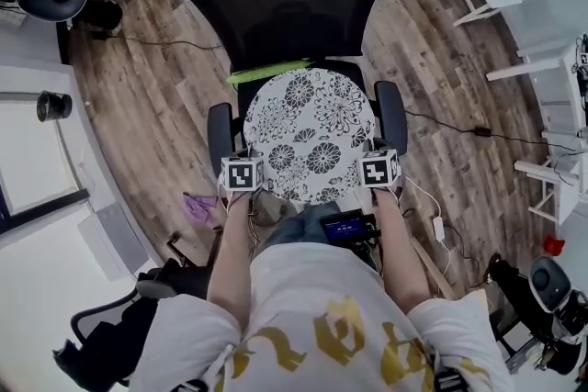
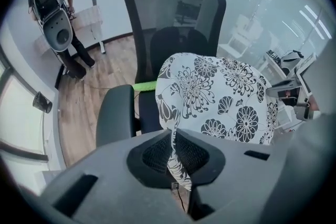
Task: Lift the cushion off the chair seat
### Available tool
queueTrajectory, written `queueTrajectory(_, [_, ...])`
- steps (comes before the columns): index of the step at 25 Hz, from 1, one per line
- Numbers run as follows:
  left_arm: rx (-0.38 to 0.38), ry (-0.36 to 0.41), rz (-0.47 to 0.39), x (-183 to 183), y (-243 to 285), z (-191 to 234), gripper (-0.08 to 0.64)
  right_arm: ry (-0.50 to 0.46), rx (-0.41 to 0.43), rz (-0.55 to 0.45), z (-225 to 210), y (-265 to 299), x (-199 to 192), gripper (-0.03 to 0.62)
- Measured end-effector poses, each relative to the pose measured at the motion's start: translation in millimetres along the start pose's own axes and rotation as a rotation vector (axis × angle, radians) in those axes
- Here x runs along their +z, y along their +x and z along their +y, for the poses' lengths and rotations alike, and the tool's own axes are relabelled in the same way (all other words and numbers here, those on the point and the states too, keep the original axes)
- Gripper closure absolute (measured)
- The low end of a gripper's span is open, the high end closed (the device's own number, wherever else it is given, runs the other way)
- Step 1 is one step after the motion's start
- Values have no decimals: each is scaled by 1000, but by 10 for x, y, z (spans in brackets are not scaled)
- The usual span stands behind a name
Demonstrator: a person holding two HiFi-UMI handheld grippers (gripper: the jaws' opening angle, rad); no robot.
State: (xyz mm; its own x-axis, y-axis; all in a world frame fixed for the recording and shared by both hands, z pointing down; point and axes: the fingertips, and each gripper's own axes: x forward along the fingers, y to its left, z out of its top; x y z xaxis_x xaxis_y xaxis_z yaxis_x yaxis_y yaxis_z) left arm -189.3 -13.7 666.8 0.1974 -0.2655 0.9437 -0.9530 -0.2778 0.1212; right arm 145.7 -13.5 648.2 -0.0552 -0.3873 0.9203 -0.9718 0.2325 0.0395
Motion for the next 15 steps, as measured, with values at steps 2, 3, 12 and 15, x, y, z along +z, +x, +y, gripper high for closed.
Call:
queueTrajectory(2, [-26,-9,-27,70,-96,-60,541,22,29,-38,4,-106,90,565])
queueTrajectory(3, [-36,-13,-44,113,-151,-87,541,28,38,-55,-1,-164,134,565])
queueTrajectory(12, [-43,-23,-192,430,-708,-115,541,73,58,-170,-27,-608,315,565])
queueTrajectory(15, [-59,-4,-238,490,-865,-141,541,75,49,-208,-10,-763,374,565])
